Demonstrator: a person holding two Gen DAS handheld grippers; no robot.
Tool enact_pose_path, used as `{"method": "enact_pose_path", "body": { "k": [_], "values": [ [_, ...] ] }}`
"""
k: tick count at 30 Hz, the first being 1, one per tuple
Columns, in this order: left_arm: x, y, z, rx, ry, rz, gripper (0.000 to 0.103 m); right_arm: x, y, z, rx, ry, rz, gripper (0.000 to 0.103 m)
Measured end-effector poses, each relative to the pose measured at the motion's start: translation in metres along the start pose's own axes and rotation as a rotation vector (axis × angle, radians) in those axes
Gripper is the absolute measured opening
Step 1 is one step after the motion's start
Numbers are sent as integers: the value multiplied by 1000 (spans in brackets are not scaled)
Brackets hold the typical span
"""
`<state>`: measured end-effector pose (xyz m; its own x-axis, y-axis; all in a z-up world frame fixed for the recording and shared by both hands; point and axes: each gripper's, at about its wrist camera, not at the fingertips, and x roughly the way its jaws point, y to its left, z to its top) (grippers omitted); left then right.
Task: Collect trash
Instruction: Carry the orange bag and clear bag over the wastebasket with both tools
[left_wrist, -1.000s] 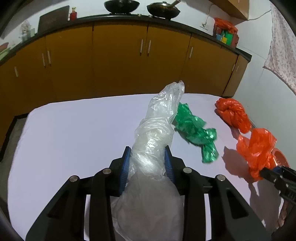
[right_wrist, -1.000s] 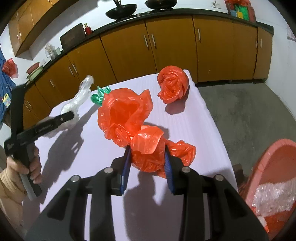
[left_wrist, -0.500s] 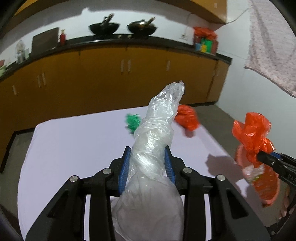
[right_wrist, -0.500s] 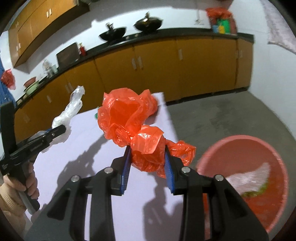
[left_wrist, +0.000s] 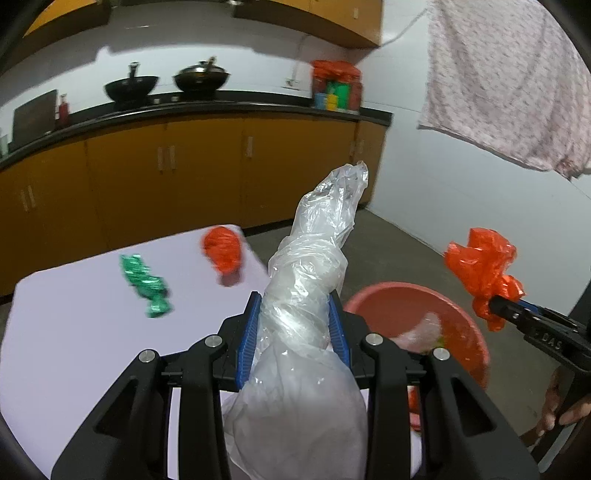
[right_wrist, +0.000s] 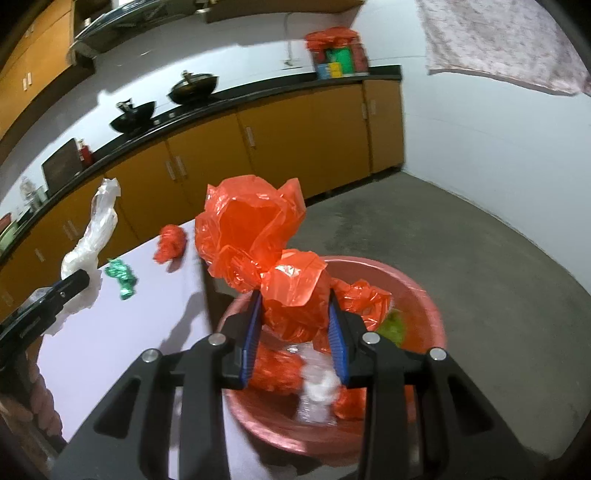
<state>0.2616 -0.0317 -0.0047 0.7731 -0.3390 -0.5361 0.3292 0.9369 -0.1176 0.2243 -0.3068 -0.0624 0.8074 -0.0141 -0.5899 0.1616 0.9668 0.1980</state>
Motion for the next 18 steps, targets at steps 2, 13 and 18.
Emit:
{"method": "enact_pose_path", "body": {
  "k": [2, 13, 18],
  "values": [
    [8, -15, -2, 6, 14, -25, 36, 1, -11, -2, 14, 2, -11, 33],
    [35, -67, -23, 36, 79, -84, 36, 10, -43, -5, 93, 11, -42, 33],
    [43, -80, -29, 53, 102, -93, 36, 21, -43, -4, 108, 22, -36, 33]
  ]
}}
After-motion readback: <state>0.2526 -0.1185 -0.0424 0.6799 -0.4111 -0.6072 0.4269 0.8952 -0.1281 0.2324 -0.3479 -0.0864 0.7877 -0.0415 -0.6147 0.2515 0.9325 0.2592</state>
